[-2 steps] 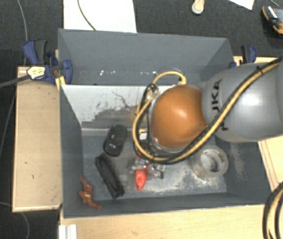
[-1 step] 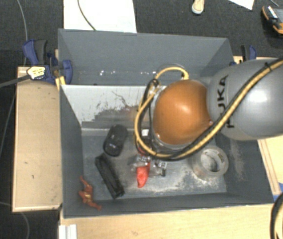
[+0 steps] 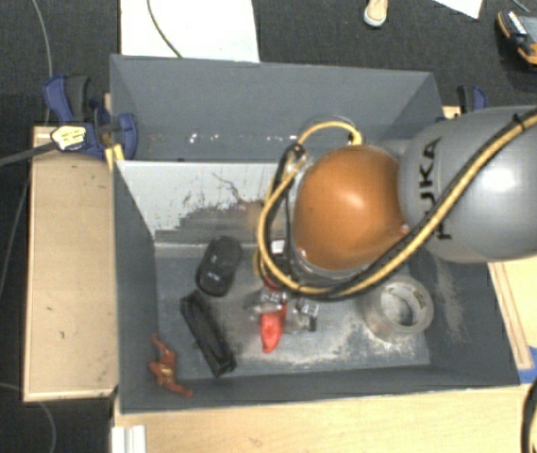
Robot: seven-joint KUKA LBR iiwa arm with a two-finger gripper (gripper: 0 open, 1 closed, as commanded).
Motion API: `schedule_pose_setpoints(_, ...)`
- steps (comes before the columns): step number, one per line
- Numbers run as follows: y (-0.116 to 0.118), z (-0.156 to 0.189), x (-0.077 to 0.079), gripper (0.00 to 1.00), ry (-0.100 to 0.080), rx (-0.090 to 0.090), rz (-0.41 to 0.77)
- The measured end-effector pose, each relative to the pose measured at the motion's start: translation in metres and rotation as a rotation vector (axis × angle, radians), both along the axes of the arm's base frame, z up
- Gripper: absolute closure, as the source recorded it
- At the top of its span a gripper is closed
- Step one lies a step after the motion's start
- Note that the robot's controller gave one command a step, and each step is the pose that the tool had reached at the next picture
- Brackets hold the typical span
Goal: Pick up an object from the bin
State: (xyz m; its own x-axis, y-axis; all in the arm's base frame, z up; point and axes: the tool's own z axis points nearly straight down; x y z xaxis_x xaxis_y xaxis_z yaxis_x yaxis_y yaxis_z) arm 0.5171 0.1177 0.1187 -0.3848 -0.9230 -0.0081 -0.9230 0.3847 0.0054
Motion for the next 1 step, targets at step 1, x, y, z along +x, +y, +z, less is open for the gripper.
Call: schedule_pose_setpoints(1, 0.0001, 0.0393, -0.0006, 1.0, 0.003, 0.0, -0.001)
